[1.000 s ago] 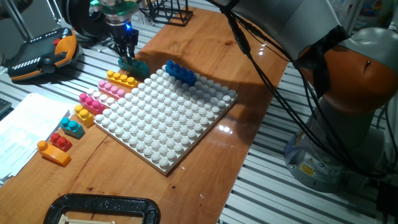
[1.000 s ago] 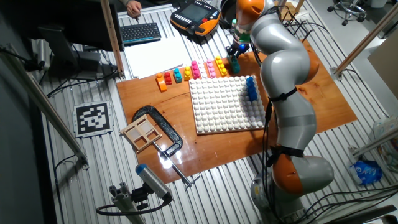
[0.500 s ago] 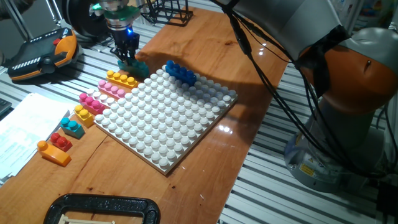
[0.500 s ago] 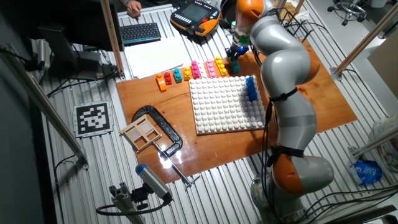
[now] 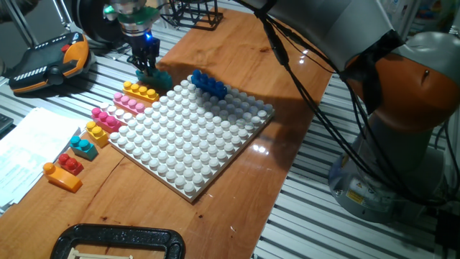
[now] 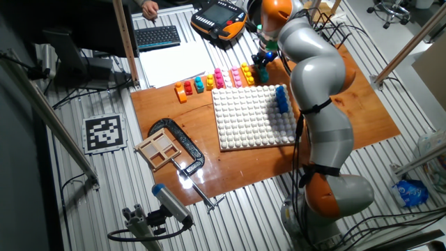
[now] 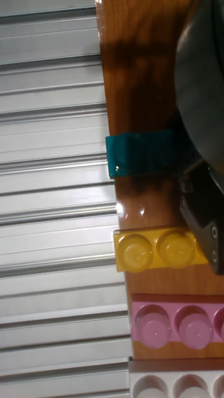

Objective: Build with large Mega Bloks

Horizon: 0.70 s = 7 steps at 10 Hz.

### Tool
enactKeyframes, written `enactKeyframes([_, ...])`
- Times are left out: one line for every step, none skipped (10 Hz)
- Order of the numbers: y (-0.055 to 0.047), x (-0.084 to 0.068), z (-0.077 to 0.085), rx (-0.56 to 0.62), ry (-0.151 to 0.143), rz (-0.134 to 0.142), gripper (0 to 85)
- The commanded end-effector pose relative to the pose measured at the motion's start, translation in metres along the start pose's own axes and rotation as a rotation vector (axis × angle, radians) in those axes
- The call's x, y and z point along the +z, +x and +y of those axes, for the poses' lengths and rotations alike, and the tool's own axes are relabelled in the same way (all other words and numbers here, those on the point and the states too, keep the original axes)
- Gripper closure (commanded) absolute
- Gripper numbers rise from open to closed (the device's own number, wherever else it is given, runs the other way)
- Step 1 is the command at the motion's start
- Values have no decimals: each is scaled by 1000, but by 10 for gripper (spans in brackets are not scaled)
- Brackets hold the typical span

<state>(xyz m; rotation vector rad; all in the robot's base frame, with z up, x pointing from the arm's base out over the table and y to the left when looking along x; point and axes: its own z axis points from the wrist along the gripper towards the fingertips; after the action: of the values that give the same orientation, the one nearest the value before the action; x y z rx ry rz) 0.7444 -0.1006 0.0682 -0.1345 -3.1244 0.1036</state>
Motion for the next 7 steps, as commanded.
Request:
enactKeyframes([0, -5, 1, 8, 2, 4, 850])
enactKeyframes([1, -13, 4, 19, 8, 11, 850])
enactKeyframes([4, -19, 6, 38, 2, 18, 850])
enactKeyframes([7, -22, 7, 50, 0, 19, 850])
enactKeyframes([10, -26, 9, 60, 7, 20, 850])
enactKeyframes([16, -31, 10, 66, 14, 19, 850])
enactKeyframes([23, -36, 12, 76, 19, 22, 850])
